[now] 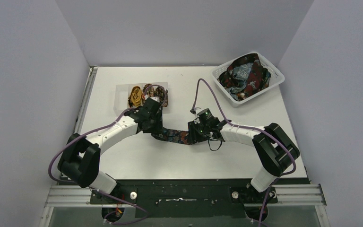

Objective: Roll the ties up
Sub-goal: Roll the tie at the center of the board.

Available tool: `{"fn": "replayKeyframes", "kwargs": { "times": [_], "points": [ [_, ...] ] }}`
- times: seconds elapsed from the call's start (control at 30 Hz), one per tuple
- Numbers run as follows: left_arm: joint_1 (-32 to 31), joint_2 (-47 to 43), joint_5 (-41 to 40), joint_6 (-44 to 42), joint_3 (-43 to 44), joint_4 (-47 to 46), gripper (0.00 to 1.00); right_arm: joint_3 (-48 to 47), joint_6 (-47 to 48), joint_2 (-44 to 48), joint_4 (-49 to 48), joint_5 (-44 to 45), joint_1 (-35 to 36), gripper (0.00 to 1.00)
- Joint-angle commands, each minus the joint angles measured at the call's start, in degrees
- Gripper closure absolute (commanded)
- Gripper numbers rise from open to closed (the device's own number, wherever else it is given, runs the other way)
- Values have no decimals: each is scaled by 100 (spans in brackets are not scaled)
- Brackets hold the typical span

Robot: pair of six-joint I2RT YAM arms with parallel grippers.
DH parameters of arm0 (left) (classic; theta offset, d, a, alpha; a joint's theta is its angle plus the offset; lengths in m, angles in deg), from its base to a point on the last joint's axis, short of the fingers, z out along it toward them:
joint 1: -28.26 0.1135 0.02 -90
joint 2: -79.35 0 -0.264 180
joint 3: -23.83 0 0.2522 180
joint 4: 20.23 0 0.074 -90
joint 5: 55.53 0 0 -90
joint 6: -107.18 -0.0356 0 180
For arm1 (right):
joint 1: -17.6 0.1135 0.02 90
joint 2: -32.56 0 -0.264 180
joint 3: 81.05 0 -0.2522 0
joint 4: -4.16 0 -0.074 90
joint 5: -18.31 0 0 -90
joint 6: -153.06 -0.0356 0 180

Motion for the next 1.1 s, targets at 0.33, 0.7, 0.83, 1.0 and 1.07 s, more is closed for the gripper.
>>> {"fn": "replayKeyframes", "kwargs": {
  "times": [0.33,0.7,0.83,1.0,1.07],
  "points": [
    [-1641,1252,-3463,439,1714,1720,59,355,-530,304,-326,-666,-169,57],
    [-2172,2014,-4147,694,2374,2130,59,1279,-1796,1322,-1428,-1129,-795,43],
    [-2327,2281,-4218,724,2608,2222,59,1494,-1899,1753,-1107,-641,-1089,41],
    [-2497,2637,-4120,692,2963,2261,57,1712,-1915,2078,-777,-335,-1701,40],
    [-2522,2823,-3996,691,3117,2274,55,1843,-1890,2163,-777,-438,-1951,39]
  ]
}}
